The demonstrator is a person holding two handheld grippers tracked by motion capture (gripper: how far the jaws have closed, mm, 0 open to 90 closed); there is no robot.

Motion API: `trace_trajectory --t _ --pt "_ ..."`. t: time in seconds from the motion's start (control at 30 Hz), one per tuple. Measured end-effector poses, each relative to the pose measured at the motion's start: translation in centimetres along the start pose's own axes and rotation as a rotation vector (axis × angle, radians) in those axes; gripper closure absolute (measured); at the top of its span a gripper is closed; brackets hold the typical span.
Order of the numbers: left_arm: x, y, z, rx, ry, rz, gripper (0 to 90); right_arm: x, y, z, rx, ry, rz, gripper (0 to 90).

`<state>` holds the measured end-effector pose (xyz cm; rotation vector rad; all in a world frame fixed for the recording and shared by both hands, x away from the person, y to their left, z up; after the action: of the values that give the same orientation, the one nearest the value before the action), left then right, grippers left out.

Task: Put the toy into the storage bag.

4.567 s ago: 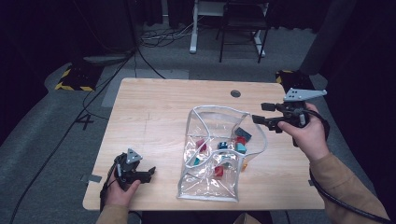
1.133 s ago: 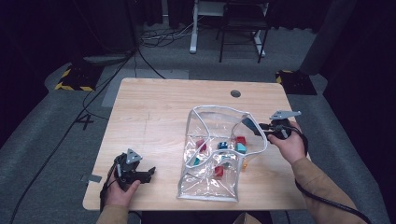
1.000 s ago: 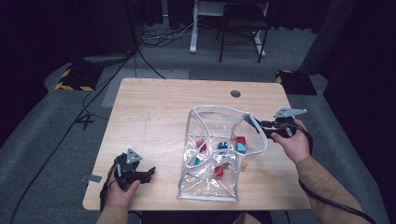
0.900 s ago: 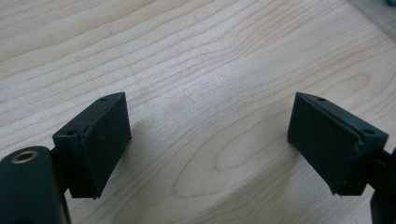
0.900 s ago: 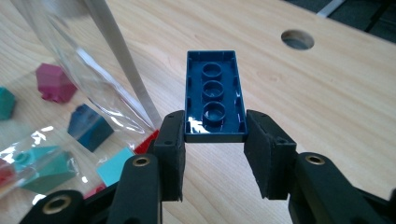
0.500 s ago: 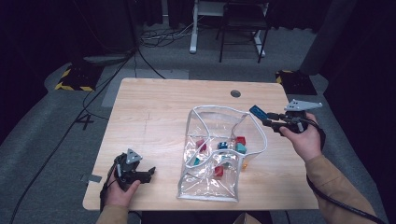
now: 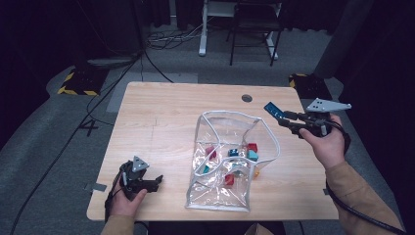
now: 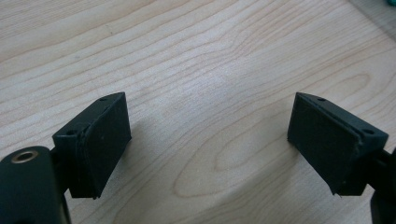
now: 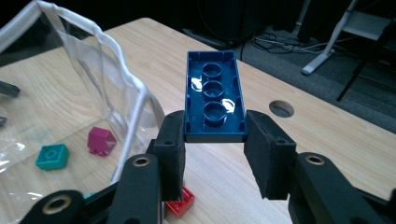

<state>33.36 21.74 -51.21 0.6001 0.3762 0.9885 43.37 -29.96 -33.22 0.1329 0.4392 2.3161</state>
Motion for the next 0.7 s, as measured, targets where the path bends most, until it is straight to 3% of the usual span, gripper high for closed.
trace_trajectory --t 0.4,0.7 --pt "0.0 0.0 0.0 0.0 0.0 0.0 13.6 1.8 0.5 1.6 -0.036 0.02 0.05 59.7" --pt "0.0 0.0 0.0 0.0 0.0 0.0 13.6 3.5 -0.4 2.4 -0.045 0.02 0.108 59.7"
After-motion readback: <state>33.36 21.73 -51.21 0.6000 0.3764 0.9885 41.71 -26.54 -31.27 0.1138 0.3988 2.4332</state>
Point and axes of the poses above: each handheld gripper's, and its own axes: y roughly backward along the jaws, z roughly out of its top, x roughly to its left, the point moved 1 cm from there along -y, roughly forward along the jaws, and after that the axes turned 8 degrees about -x, right-handed, at the moved point
